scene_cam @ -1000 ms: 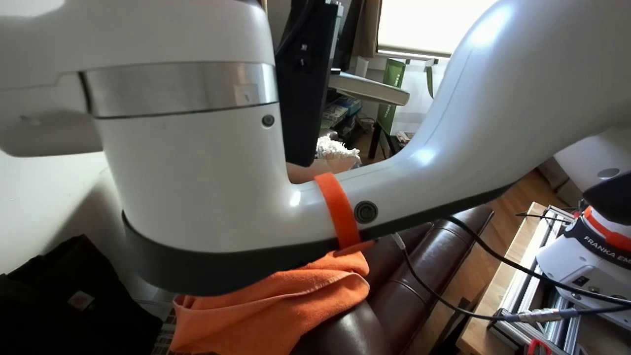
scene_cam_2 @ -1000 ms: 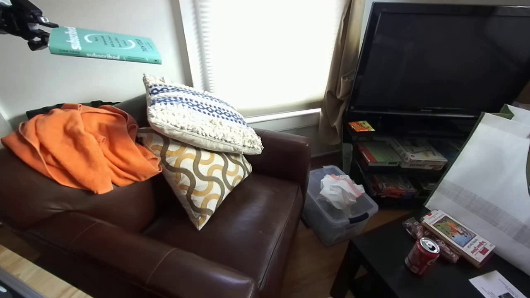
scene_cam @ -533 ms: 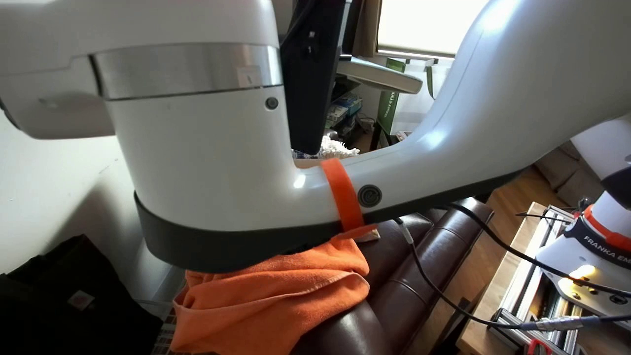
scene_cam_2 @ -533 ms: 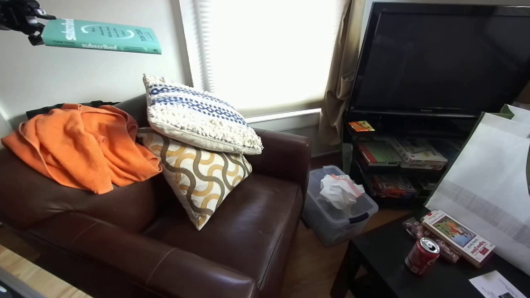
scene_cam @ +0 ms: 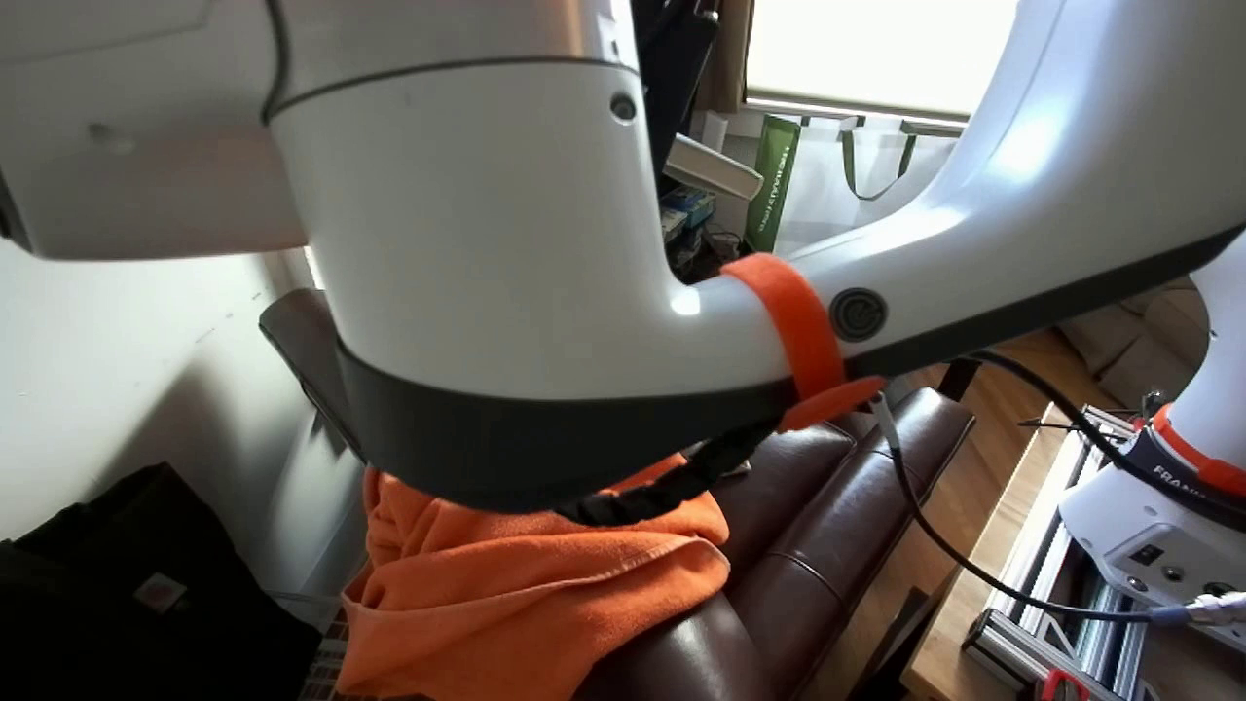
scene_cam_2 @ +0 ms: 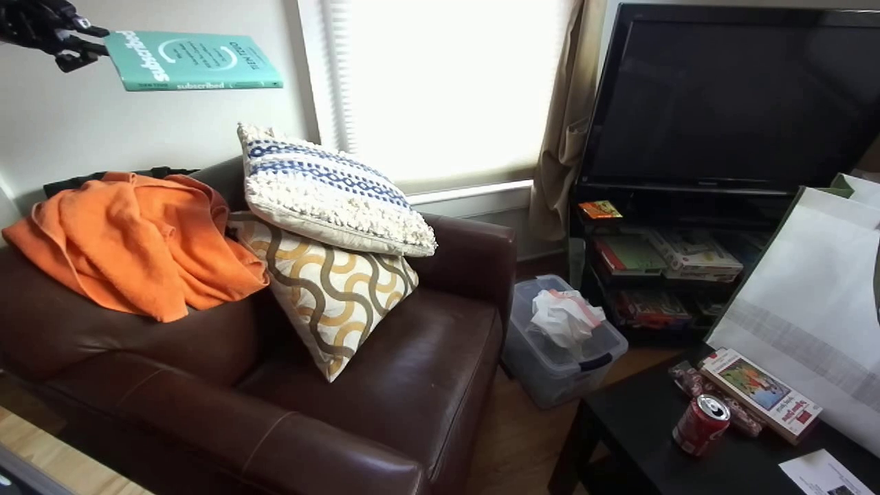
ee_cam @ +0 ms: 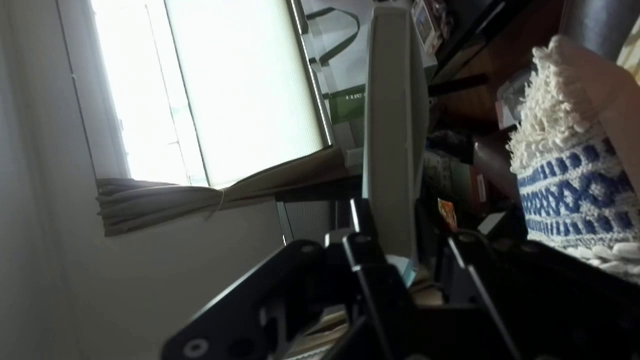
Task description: Move the book to the left on the sofa seat
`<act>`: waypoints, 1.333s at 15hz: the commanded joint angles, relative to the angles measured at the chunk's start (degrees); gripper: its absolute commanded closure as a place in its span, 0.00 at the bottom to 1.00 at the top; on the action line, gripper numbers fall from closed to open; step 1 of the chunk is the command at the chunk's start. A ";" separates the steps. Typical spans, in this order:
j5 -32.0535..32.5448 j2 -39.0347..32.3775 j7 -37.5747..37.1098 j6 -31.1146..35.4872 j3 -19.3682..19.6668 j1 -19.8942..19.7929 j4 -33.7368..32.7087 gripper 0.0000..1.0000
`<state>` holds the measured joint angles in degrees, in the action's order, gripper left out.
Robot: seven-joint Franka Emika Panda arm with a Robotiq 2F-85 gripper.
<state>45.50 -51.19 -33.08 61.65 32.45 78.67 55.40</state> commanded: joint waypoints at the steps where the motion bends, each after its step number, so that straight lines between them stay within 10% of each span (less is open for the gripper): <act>1: 0.44 8.24 -10.80 7.30 -0.82 3.01 13.92 0.94; 8: 0.19 18.46 -22.89 10.43 -1.10 5.75 32.13 0.94; 10: 3.38 24.34 -27.71 8.23 -12.06 -1.69 36.49 0.94; 11: 4.60 17.70 -24.84 5.88 -14.83 -5.19 27.59 0.74; 20: 4.15 23.50 -28.15 6.39 -19.73 -8.30 33.93 0.74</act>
<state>46.85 -28.67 -59.66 70.30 21.21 77.05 90.00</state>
